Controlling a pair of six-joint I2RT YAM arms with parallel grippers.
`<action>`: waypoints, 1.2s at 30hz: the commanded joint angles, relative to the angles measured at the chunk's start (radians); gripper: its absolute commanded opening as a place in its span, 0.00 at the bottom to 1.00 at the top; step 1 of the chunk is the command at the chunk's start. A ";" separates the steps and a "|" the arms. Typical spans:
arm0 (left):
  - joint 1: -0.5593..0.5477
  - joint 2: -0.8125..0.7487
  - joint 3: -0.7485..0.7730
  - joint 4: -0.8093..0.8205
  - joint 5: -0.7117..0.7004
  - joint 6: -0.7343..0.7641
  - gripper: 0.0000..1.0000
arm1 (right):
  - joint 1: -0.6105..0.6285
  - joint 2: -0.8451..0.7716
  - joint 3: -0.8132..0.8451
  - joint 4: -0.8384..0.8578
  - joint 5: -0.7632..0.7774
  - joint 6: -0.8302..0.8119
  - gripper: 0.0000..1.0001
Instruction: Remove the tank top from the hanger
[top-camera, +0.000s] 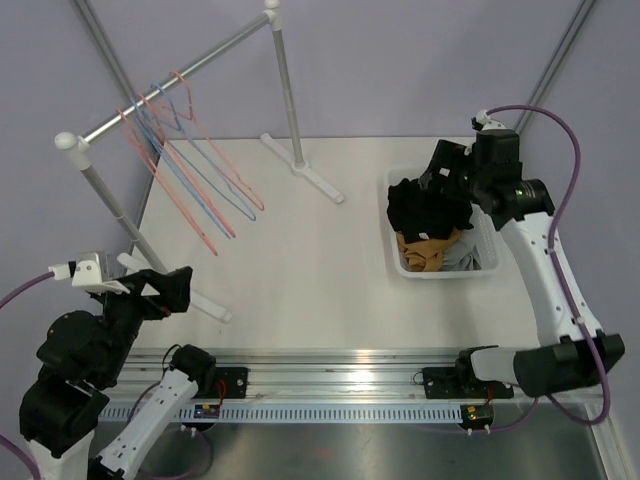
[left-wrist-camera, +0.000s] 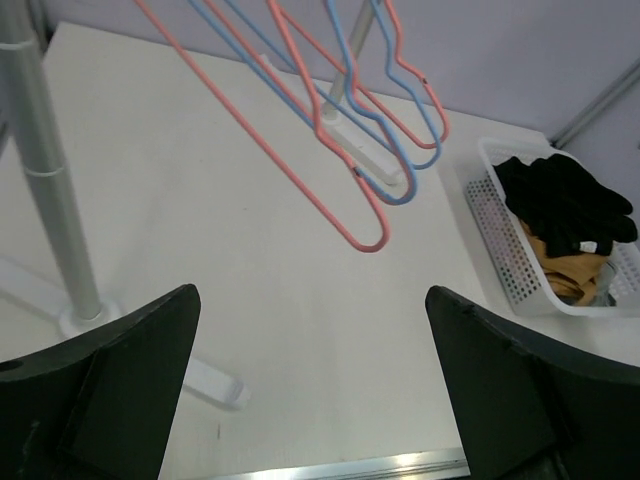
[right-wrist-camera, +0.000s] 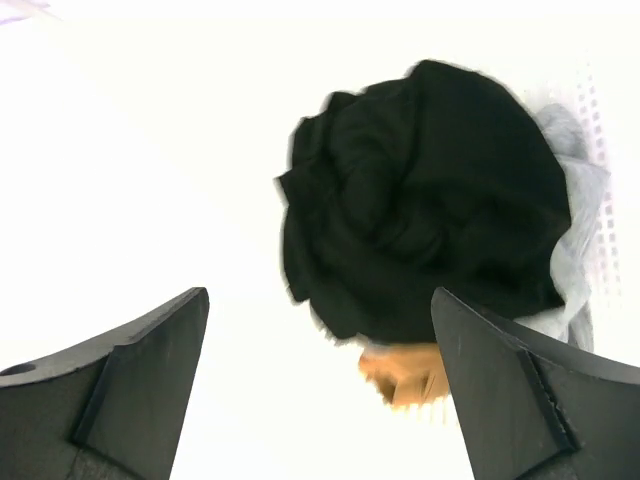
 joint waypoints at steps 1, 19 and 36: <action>0.002 0.088 0.102 -0.144 -0.182 0.022 0.99 | 0.076 -0.185 -0.046 -0.042 -0.006 -0.036 0.99; 0.001 0.193 0.144 -0.218 -0.374 0.104 0.99 | 0.225 -0.636 0.018 -0.459 0.303 -0.172 0.99; 0.001 0.084 0.075 -0.211 -0.276 0.086 0.99 | 0.226 -0.843 -0.112 -0.409 0.301 -0.197 0.99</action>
